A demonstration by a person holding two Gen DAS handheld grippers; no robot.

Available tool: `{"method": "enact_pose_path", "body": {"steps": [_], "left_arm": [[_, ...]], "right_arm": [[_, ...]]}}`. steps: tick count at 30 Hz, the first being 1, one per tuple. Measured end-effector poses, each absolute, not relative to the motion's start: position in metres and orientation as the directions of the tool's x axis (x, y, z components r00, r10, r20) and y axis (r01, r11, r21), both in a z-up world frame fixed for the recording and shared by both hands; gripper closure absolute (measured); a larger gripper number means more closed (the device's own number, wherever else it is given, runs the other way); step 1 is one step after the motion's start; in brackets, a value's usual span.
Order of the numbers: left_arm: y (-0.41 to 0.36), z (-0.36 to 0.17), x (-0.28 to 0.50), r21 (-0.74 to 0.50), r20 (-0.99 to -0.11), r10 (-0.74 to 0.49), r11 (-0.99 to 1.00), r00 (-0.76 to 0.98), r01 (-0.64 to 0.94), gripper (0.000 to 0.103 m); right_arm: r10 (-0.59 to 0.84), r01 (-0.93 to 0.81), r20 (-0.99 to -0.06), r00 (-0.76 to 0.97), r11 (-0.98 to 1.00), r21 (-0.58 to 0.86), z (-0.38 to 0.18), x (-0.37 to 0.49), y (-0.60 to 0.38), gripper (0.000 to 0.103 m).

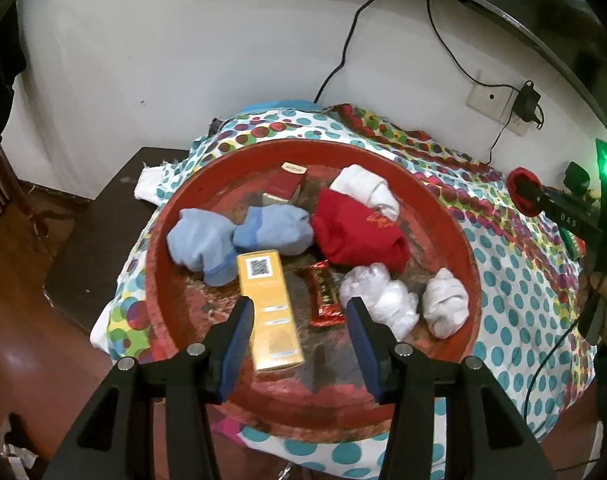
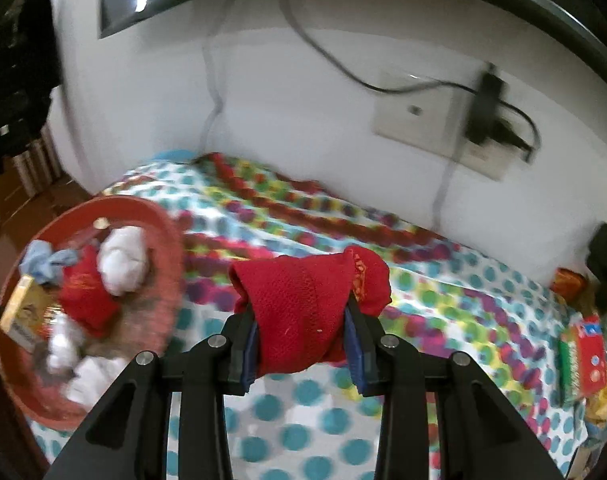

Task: Organize objects
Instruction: 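Carry the held red sock over the red tray with the right tool, then lower the red sock into the tray and open the right tool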

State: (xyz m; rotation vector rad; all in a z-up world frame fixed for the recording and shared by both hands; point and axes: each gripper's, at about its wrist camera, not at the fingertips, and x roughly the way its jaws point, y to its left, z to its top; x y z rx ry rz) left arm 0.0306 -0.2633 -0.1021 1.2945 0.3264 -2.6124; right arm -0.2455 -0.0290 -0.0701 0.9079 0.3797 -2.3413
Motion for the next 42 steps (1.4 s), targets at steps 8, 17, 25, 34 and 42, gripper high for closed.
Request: {"method": "enact_pose_path", "body": {"steps": [8, 17, 25, 34, 42], "left_arm": [[-0.284, -0.110, 0.046, -0.111, -0.821, -0.090, -0.943, -0.564, 0.313, 0.054], [-0.312, -0.119, 0.060, -0.116, -0.843, -0.111, -0.918, -0.526, 0.380, 0.054], [-0.324, -0.123, 0.065, -0.101, -0.857, -0.123, -0.912, -0.501, 0.397, 0.054], [-0.320, -0.118, 0.059, -0.046, -0.864, -0.173, -0.909, -0.473, 0.415, 0.054], [-0.322, -0.118, 0.055, -0.052, -0.882, -0.195, -0.865, -0.429, 0.499, 0.054]], "right_arm": [[-0.497, 0.712, -0.696, -0.519, -0.701, -0.030, -0.066, -0.206, -0.091, 0.069], [-0.542, 0.778, -0.727, -0.423, -0.628, 0.015, -0.080, -0.169, -0.150, 0.069], [-0.578, 0.818, -0.729, -0.366, -0.574, 0.044, -0.082, -0.144, -0.194, 0.069], [-0.512, 0.788, -0.765, -0.390, -0.616, 0.010, -0.092, -0.131, -0.218, 0.063], [-0.460, 0.734, -0.783, -0.419, -0.679, 0.006, -0.094, -0.113, -0.218, 0.047]]}}
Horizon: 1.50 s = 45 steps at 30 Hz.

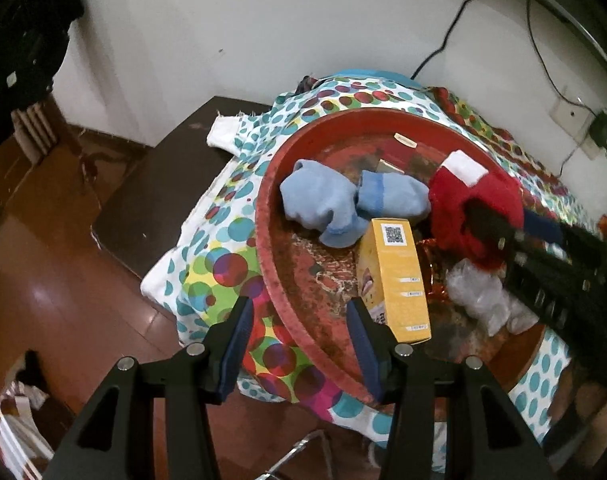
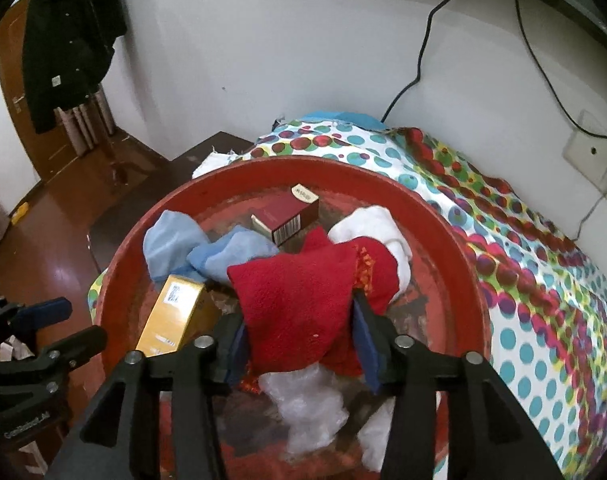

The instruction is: Organize objects

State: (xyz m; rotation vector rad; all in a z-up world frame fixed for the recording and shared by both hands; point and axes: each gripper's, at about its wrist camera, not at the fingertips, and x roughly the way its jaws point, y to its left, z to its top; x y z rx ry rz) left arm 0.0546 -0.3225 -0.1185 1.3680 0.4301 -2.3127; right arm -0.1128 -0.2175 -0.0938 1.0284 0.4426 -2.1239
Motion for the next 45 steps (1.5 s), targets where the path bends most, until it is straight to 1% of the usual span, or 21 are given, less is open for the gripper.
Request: {"method": "enact_pose_path", "body": {"steps": [1, 2, 5, 10, 11, 12, 13, 17, 20, 23, 27, 35, 39, 45], "left_arm": [[-0.322, -0.118, 0.054, -0.046, -0.884, -0.199, -0.863, -0.422, 0.502, 0.054], [-0.321, -0.117, 0.055, -0.048, -0.883, -0.199, -0.863, -0.425, 0.503, 0.054], [-0.318, -0.115, 0.056, -0.066, -0.882, -0.182, -0.865, -0.434, 0.497, 0.054], [-0.311, -0.111, 0.056, -0.030, -0.877, -0.213, -0.870, -0.431, 0.492, 0.054], [-0.309, -0.110, 0.056, -0.028, -0.876, -0.214, -0.871, -0.431, 0.490, 0.054], [-0.308, -0.109, 0.057, -0.032, -0.877, -0.210, -0.873, -0.433, 0.487, 0.054], [-0.307, -0.108, 0.057, -0.038, -0.877, -0.204, -0.873, -0.435, 0.486, 0.054], [-0.299, -0.106, 0.057, -0.042, -0.877, -0.196, -0.878, -0.439, 0.476, 0.054], [-0.292, -0.105, 0.056, -0.041, -0.880, -0.188, -0.885, -0.437, 0.464, 0.054], [-0.284, -0.102, 0.054, -0.032, -0.877, -0.192, -0.891, -0.440, 0.453, 0.054], [-0.274, -0.097, 0.052, -0.038, -0.874, -0.180, -0.901, -0.452, 0.433, 0.054], [-0.261, -0.093, 0.049, -0.013, -0.876, -0.196, -0.904, -0.441, 0.427, 0.054], [-0.254, -0.092, 0.049, -0.018, -0.875, -0.187, -0.910, -0.447, 0.414, 0.054], [-0.246, -0.082, 0.052, 0.002, -0.850, -0.212, -0.917, -0.483, 0.399, 0.054]], "right_arm": [[-0.459, 0.735, -0.784, -0.418, -0.678, 0.005, -0.094, -0.110, -0.217, 0.043], [-0.457, 0.734, -0.784, -0.420, -0.679, 0.002, -0.095, -0.107, -0.216, 0.042], [-0.446, 0.724, -0.792, -0.416, -0.689, 0.007, -0.095, -0.102, -0.212, 0.032], [-0.419, 0.673, -0.820, -0.390, -0.738, 0.057, -0.088, -0.099, -0.191, 0.029], [-0.408, 0.661, -0.825, -0.391, -0.748, 0.057, -0.086, -0.098, -0.187, 0.026], [-0.388, 0.644, -0.830, -0.400, -0.764, 0.047, -0.084, -0.096, -0.183, 0.015], [-0.368, 0.626, -0.834, -0.411, -0.779, 0.035, -0.082, -0.093, -0.178, 0.006], [-0.307, 0.596, -0.843, -0.442, -0.802, -0.020, -0.075, -0.078, -0.163, 0.004], [-0.284, 0.606, -0.851, -0.441, -0.794, -0.049, -0.072, -0.069, -0.158, 0.003], [-0.281, 0.606, -0.858, -0.430, -0.794, -0.043, -0.072, -0.065, -0.152, 0.002], [-0.244, 0.582, -0.864, -0.440, -0.810, -0.068, -0.073, -0.066, -0.146, 0.002], [-0.198, 0.561, -0.867, -0.458, -0.820, -0.109, -0.075, -0.064, -0.137, 0.002], [-0.198, 0.559, -0.874, -0.444, -0.824, -0.097, -0.079, -0.067, -0.131, 0.002], [-0.200, 0.548, -0.880, -0.431, -0.833, -0.079, -0.082, -0.070, -0.124, 0.002]]}}
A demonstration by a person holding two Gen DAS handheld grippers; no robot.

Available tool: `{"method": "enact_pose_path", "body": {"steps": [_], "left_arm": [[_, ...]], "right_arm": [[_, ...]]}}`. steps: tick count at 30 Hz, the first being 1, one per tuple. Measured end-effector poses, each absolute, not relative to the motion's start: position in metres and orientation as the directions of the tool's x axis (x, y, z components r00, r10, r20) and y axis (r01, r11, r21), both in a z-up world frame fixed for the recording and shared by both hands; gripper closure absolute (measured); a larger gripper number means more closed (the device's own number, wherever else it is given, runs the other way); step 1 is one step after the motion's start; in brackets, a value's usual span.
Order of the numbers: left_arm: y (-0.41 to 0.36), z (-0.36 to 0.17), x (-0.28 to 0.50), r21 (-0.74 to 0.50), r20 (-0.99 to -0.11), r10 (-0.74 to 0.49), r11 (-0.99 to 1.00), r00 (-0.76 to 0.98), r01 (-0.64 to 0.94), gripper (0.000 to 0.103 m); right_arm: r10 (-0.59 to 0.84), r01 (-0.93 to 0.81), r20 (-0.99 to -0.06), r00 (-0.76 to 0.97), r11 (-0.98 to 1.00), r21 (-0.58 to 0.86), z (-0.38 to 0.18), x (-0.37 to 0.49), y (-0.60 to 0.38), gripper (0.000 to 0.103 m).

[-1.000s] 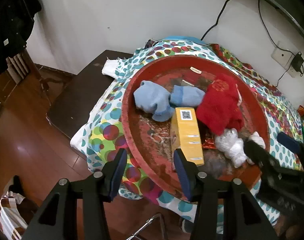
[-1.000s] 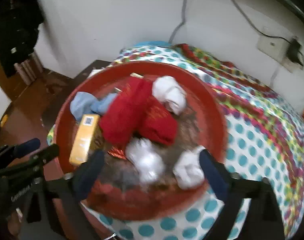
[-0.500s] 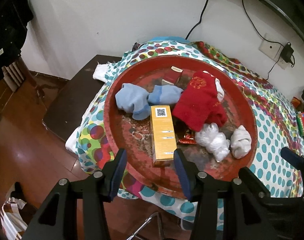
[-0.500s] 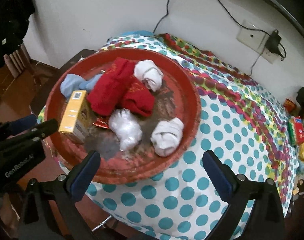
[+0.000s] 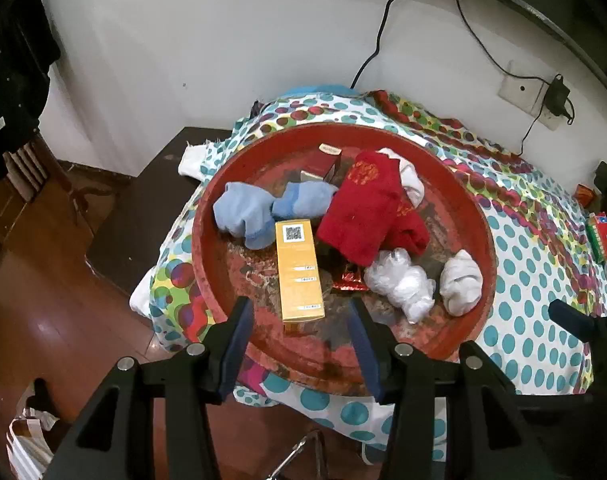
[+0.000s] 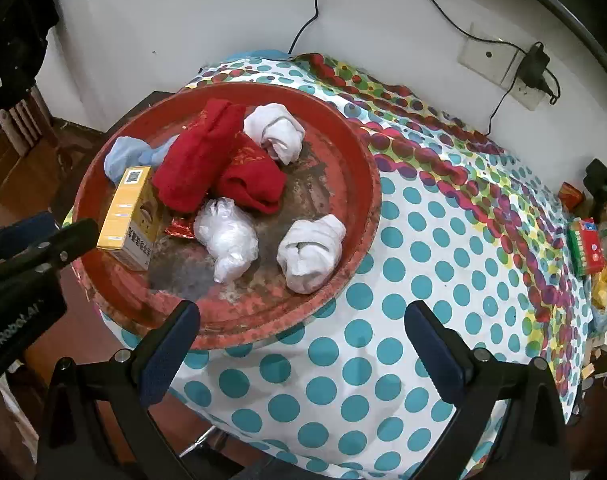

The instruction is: Organize objects

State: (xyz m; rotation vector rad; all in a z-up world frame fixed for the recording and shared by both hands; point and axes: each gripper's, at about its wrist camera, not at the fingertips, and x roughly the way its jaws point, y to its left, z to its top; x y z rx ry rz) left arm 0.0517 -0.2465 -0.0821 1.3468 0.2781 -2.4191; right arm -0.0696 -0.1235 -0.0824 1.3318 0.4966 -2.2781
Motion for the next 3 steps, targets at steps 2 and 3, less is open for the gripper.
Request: {"method": "enact_pose_path", "body": {"steps": [2, 3], "left_arm": [[-0.2446, -0.0807, 0.0515, 0.005, -0.850, -0.211, -0.919, -0.482, 0.394, 0.054], [-0.2435, -0.0804, 0.0512, 0.007, -0.851, -0.212, -0.920, -0.481, 0.393, 0.054]], "right_arm": [[-0.205, 0.547, -0.881, -0.427, -0.834, -0.071, -0.0820, -0.0702, -0.1223, 0.002], [-0.206, 0.547, -0.881, -0.426, -0.834, -0.070, -0.0819, -0.0707, -0.1215, 0.002]]}}
